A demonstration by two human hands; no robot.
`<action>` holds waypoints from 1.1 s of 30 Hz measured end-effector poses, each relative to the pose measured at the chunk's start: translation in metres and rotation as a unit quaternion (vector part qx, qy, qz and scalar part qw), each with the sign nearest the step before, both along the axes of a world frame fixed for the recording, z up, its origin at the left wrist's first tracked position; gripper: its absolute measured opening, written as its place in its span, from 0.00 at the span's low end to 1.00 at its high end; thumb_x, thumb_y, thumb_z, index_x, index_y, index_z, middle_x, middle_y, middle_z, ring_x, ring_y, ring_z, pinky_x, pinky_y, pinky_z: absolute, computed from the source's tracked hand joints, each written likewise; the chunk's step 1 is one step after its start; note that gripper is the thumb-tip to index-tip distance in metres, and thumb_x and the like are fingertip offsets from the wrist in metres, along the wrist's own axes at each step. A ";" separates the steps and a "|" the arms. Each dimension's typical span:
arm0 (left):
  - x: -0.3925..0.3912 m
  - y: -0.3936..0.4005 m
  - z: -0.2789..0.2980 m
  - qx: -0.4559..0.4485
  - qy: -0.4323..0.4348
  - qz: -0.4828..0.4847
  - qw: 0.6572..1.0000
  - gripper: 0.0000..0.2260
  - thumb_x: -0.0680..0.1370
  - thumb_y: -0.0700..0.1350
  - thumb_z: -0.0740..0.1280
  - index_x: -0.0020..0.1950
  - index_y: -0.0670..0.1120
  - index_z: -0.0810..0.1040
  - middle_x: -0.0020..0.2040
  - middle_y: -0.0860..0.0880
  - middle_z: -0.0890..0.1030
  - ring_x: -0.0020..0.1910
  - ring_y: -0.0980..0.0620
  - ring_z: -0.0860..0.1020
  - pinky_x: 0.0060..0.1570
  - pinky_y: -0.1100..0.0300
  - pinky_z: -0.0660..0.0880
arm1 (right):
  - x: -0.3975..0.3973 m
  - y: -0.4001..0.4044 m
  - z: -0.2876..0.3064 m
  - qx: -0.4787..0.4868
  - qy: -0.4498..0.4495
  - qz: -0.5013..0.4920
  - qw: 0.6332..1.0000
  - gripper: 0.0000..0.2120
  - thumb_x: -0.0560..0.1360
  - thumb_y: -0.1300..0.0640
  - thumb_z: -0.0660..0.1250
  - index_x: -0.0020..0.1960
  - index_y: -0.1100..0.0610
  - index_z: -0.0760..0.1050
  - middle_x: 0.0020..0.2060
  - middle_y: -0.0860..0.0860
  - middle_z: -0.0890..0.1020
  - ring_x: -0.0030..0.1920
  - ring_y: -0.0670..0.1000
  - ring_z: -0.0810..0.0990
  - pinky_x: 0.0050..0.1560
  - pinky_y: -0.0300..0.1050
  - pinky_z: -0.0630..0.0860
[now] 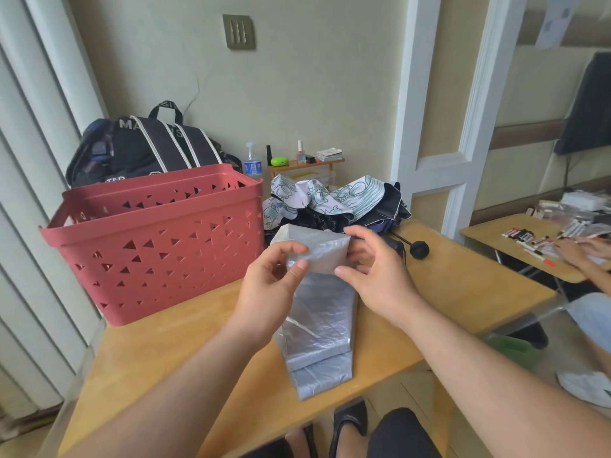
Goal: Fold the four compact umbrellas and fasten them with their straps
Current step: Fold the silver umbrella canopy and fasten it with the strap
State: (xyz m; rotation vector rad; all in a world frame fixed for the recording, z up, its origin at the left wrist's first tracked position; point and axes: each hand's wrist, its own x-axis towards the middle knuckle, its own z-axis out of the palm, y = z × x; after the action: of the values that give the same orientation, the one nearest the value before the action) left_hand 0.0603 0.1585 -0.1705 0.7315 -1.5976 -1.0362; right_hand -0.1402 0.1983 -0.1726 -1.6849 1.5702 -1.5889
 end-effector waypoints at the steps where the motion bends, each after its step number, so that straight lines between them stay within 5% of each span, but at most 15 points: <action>1: 0.000 0.000 0.000 0.001 -0.001 -0.001 1.000 0.09 0.82 0.42 0.71 0.54 0.57 0.83 0.45 0.47 0.75 0.43 0.49 0.71 0.48 0.51 0.71 | 0.001 0.001 0.002 -0.014 -0.008 0.007 1.000 0.35 0.73 0.65 0.77 0.64 0.29 0.72 0.55 0.38 0.83 0.59 0.43 0.81 0.62 0.48 0.80; 4: -0.001 0.001 0.002 0.005 -0.009 0.000 1.000 0.11 0.82 0.44 0.71 0.57 0.61 0.82 0.44 0.47 0.78 0.43 0.51 0.72 0.49 0.51 0.73 | 0.003 0.001 0.005 -0.024 -0.021 0.020 0.999 0.34 0.75 0.68 0.74 0.68 0.36 0.73 0.53 0.39 0.85 0.58 0.40 0.82 0.60 0.36 0.77; 7: 0.000 -0.002 0.001 -0.007 -0.029 0.005 1.000 0.13 0.81 0.46 0.72 0.61 0.63 0.81 0.44 0.45 0.82 0.42 0.52 0.74 0.48 0.48 0.76 | 0.000 -0.001 0.003 -0.012 -0.016 0.003 1.000 0.28 0.73 0.67 0.77 0.61 0.38 0.77 0.45 0.43 0.87 0.50 0.43 0.85 0.60 0.44 0.80; 11: 0.001 -0.005 -0.001 -0.005 0.001 0.064 0.998 0.10 0.79 0.42 0.75 0.57 0.57 0.84 0.32 0.59 0.71 0.33 0.56 0.68 0.39 0.58 0.69 | -0.007 -0.003 -0.004 -0.007 -0.008 -0.029 1.000 0.21 0.68 0.60 0.83 0.52 0.40 0.80 0.38 0.48 0.85 0.44 0.51 0.84 0.55 0.51 0.81; 17: 0.010 -0.012 -0.004 0.001 -0.048 0.037 0.998 0.20 0.76 0.51 0.78 0.66 0.66 0.79 0.52 0.57 0.86 0.51 0.47 0.84 0.57 0.49 0.80 | -0.005 0.001 -0.005 -0.014 -0.067 0.000 0.998 0.20 0.70 0.67 0.79 0.51 0.44 0.84 0.40 0.52 0.84 0.41 0.46 0.82 0.53 0.45 0.81; 20: 0.017 -0.014 -0.001 -0.041 -0.121 0.084 0.988 0.16 0.76 0.48 0.79 0.59 0.65 0.83 0.37 0.63 0.81 0.38 0.56 0.78 0.49 0.56 0.77 | -0.006 0.002 -0.008 0.000 -0.034 -0.005 0.999 0.17 0.70 0.65 0.80 0.48 0.43 0.85 0.38 0.46 0.82 0.41 0.45 0.81 0.53 0.43 0.80; 26: 0.025 -0.002 0.004 -0.131 -0.179 0.137 0.965 0.06 0.75 0.45 0.79 0.48 0.56 0.87 0.44 0.59 0.85 0.46 0.64 0.81 0.45 0.76 0.69 | -0.001 0.005 -0.014 0.000 0.020 -0.041 0.999 0.14 0.68 0.61 0.82 0.43 0.44 0.84 0.39 0.44 0.82 0.41 0.49 0.82 0.48 0.47 0.82; 33: 0.036 -0.001 -0.004 -0.245 -0.213 0.114 0.939 0.07 0.73 0.51 0.80 0.46 0.61 0.84 0.54 0.58 0.79 0.59 0.59 0.76 0.61 0.67 0.67 | 0.003 0.020 -0.018 -0.072 0.227 -0.100 0.966 0.09 0.69 0.57 0.82 0.42 0.49 0.83 0.42 0.43 0.72 0.46 0.46 0.73 0.47 0.39 0.72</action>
State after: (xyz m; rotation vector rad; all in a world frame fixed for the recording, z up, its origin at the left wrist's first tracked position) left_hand 0.0960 0.1573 -0.1747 0.8007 -1.9806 -0.2881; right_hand -0.1370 0.2182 -0.1907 -2.1465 1.9336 -1.5100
